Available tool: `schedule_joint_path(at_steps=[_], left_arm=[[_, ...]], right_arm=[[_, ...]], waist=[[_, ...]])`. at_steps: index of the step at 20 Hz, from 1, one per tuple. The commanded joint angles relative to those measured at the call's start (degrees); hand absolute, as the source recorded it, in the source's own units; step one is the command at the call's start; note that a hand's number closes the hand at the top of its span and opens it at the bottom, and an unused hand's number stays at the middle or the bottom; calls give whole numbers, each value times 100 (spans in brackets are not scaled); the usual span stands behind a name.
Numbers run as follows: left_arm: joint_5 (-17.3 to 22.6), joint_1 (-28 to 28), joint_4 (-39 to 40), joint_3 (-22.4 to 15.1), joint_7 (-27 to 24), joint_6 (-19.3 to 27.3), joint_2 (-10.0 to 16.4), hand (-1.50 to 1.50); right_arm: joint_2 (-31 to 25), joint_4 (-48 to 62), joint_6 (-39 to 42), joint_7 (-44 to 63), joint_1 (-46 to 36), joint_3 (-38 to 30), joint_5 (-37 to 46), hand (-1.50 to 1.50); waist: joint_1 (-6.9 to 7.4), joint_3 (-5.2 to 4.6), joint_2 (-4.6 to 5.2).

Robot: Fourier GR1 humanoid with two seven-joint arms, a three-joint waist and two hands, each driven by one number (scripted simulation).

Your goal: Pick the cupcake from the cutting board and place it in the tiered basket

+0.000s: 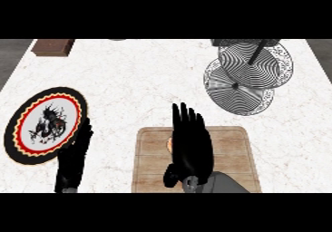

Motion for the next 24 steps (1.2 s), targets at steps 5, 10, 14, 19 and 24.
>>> schedule_joint_path(at_steps=[5, 10, 14, 19, 24], left_arm=[[-149, 108, 2, -144, 68, 0, -68, 0], [-169, 235, 48, -120, -151, 63, -205, 0], [-115, 80, -30, -32, 84, -10, -137, 0], [-232, -32, 53, -18, 175, 79, -178, 0], [-36, 25, 111, 180, 1, -188, -59, 0]], right_arm=[[165, 658, 631, 1265, -212, 1, -348, -150], [165, 909, 687, 1208, -484, -283, -667, -150], [166, 908, 461, 1622, -692, 31, -1042, -150], [166, 1191, 617, 1456, -766, -161, -1124, -150], [166, 1608, 464, 1149, -695, -319, -1230, -150]], waist=[[26, -10, 4], [22, -9, 8], [45, -8, 2], [8, -9, 10], [13, -10, 17]])
